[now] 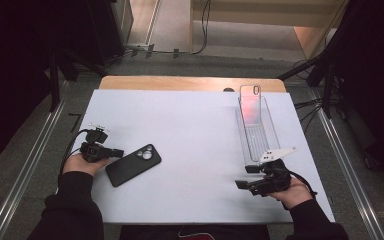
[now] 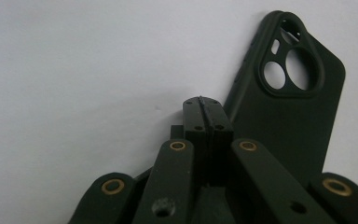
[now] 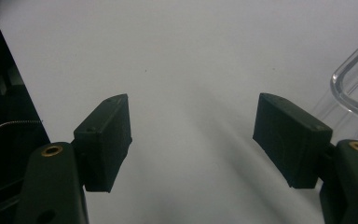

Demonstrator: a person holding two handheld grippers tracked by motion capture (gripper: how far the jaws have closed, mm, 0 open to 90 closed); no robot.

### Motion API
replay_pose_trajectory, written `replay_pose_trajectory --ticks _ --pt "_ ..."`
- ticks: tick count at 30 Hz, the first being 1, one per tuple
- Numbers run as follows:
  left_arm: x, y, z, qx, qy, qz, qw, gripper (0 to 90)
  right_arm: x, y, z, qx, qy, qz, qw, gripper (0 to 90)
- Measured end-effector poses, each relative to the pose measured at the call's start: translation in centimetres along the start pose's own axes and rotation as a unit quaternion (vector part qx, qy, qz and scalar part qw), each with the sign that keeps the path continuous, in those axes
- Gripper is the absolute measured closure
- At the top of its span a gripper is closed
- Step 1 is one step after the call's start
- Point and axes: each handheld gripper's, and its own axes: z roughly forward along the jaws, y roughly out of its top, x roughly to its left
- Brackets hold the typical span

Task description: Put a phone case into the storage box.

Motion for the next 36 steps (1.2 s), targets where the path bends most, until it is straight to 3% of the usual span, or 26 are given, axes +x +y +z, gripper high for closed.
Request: replay_pose_trajectory --ticks 3,6,14,19,25,27,31,36 --pt "-0.1 0.0 -0.1 -0.009 -0.009 -0.004 0.9999 90.0 0.0 0.0 0.0 0.0 0.0 0.0 1.0 25.7" --pt "0.0 0.1 -0.5 -0.024 -0.021 -0.014 0.9994 79.2 0.0 0.0 0.0 0.0 0.0 0.002 1.0 25.7" --pt "-2.1 -0.1 -2.0 -0.085 -0.083 0.006 0.9929 51.3 -0.1 0.0 0.1 0.002 -0.003 0.003 1.0 25.7" --pt "-3.6 -0.6 -2.2 -0.091 -0.099 0.02 0.9908 45.7 -0.1 0.0 0.1 0.004 -0.004 0.004 1.0 25.7" --pt "-5.5 -1.3 -2.4 -0.118 -0.115 0.063 0.9844 38.4 -0.1 0.0 0.1 0.005 -0.007 0.005 0.9999 25.7" --pt "-5.9 -1.6 -2.3 -0.12 -0.123 0.067 0.9828 38.4 -0.2 -0.1 0.2 0.006 -0.008 0.007 0.9999 25.7" --pt "-6.7 -2.3 -1.8 -0.109 -0.135 0.056 0.9831 36.6 -0.2 -0.1 0.2 0.006 -0.008 0.006 0.9999 25.7" --pt "-7.8 -2.9 -1.4 -0.112 -0.158 0.074 0.9783 35.3 -0.2 -0.1 0.2 0.007 -0.008 0.006 0.9999 25.7"
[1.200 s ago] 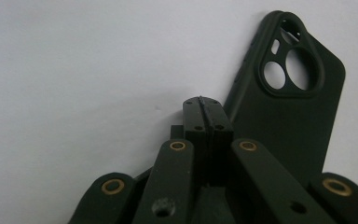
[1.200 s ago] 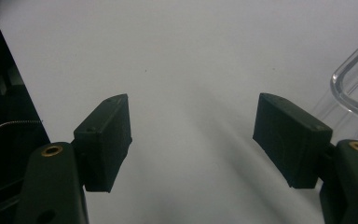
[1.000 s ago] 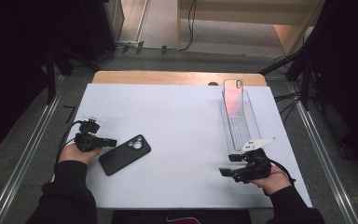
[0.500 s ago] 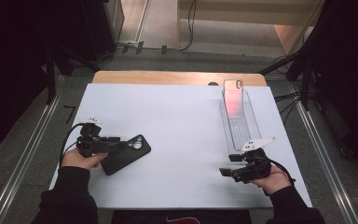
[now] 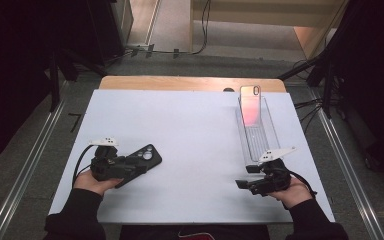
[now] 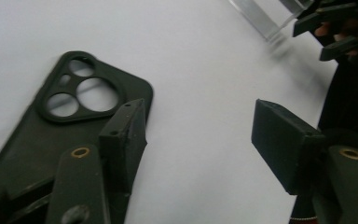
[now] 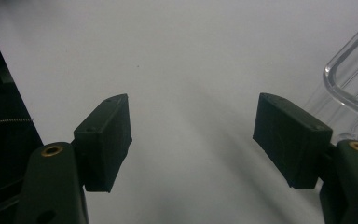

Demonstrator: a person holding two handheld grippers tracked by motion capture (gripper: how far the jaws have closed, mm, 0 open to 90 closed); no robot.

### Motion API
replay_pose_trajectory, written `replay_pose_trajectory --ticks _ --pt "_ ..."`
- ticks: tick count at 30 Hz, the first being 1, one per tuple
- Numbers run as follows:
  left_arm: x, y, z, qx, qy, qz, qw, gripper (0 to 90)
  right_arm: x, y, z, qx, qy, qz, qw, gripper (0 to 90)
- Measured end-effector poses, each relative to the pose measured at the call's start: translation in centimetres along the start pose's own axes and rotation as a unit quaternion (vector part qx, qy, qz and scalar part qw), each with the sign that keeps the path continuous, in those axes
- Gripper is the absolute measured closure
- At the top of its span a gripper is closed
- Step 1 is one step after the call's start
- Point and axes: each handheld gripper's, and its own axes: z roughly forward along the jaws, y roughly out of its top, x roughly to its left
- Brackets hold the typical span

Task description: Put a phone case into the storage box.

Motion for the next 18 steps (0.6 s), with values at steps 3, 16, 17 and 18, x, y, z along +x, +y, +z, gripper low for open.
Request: replay_pose_trajectory --ticks 3,16,17,18 --pt "-0.6 -0.2 0.3 0.0 -0.014 0.003 0.9999 33.2 0.0 0.0 0.0 0.0 0.0 0.001 1.0 25.7" --pt "-1.3 -0.1 1.0 0.019 -0.021 0.032 0.9991 30.1 -0.1 -0.1 0.0 0.002 -0.002 0.005 1.0 25.7" --pt "-1.3 -0.1 0.9 0.019 -0.018 0.036 0.999 29.9 -0.1 -0.1 0.0 0.002 -0.002 0.005 1.0 25.7" --pt "-1.4 0.0 0.8 0.015 -0.017 0.04 0.999 29.9 -0.1 -0.1 0.0 0.002 -0.002 0.005 1.0 25.7"
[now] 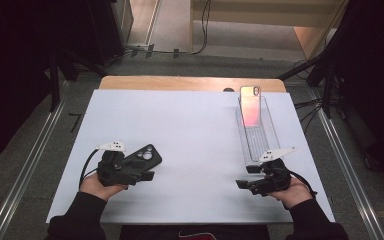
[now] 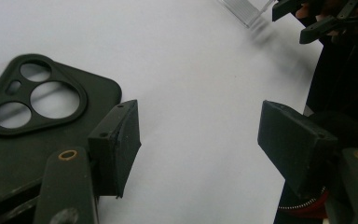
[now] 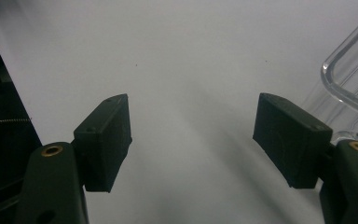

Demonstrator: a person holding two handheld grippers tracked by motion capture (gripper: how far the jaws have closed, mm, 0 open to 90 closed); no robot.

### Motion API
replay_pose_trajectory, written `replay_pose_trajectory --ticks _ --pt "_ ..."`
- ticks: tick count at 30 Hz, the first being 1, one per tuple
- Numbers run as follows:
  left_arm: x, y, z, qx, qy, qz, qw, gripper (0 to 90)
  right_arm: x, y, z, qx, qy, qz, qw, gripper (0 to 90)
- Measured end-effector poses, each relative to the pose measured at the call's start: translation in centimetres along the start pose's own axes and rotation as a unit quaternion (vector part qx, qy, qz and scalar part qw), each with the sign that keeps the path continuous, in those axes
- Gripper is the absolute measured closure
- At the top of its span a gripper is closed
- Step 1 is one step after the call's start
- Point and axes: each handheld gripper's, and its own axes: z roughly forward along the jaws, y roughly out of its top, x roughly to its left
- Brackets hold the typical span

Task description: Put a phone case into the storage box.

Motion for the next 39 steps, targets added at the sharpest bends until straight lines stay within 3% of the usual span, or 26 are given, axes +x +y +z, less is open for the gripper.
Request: replay_pose_trajectory --ticks 9,13,14,16,17,18,20,25,39 --pt "0.6 1.0 -0.4 -0.014 0.03 0.036 0.9988 25.8 0.0 0.0 0.0 -0.001 -0.001 0.0 1.0 25.7" --pt "1.5 1.5 -0.7 0.0 0.053 0.026 0.9982 25.7 0.0 0.0 0.0 0.0 0.0 0.0 1.0 25.7" --pt "1.9 1.6 -0.7 0.0 0.05 0.025 0.9984 24.6 0.0 0.0 0.0 0.0 0.0 0.0 1.0 25.7" --pt "2.5 1.7 -0.8 -0.003 0.049 0.017 0.9986 21.3 -0.1 -0.1 0.0 0.0 0.0 -0.001 1.0 25.7" --pt "2.7 1.7 -0.8 -0.004 0.053 0.023 0.9983 19.7 -0.1 -0.1 0.0 0.0 0.0 -0.001 1.0 25.7" --pt "2.9 1.8 -0.7 -0.007 0.059 0.033 0.9977 13.1 -0.1 -0.1 0.0 0.0 0.0 -0.001 1.0 25.7" --pt "3.4 2.0 -0.7 -0.005 0.068 0.034 0.9971 0.0 -0.1 -0.1 0.0 0.0 0.001 0.0 1.0 25.7" --pt "4.1 2.0 -0.5 0.004 0.056 0.028 0.998 0.0 -0.1 -0.1 0.0 -0.001 -0.001 0.0 1.0 25.7" --pt "5.9 1.4 0.7 0.038 0.072 0.04 0.9959 0.7 -0.1 -0.1 -0.1 -0.001 -0.001 0.001 1.0 25.7"
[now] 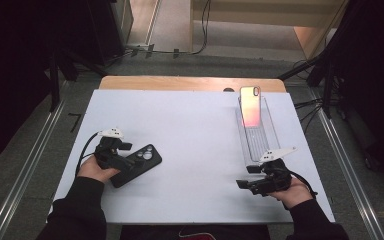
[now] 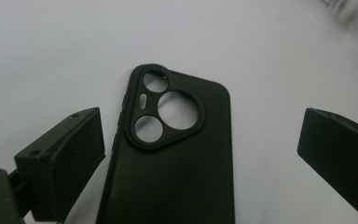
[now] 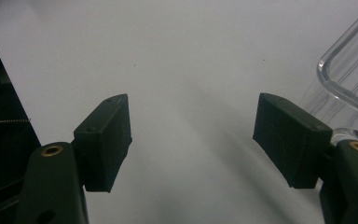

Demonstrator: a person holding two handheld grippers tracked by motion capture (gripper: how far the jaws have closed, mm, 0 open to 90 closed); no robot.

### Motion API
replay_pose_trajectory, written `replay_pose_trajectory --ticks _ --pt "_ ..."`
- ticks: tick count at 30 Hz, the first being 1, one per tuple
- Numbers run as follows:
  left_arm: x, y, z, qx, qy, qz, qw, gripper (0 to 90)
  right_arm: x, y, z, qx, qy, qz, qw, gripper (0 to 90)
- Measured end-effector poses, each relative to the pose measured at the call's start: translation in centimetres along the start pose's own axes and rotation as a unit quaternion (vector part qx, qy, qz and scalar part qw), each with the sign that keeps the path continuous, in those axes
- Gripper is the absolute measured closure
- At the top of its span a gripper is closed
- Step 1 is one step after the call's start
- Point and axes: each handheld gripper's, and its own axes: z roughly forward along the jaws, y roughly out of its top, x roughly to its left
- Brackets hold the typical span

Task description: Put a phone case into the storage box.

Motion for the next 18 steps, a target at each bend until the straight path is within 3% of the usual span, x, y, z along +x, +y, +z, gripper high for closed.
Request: replay_pose_trajectory --ticks 12,18 --pt "0.1 -0.9 1.6 0.063 0.016 0.022 0.9977 0.6 0.0 0.0 0.0 -0.001 0.0 -0.001 1.0 25.7" --pt "-0.2 -1.0 1.8 0.065 0.029 0.039 0.9967 0.5 0.0 -0.1 0.0 0.0 -0.001 -0.002 1.0 25.7"
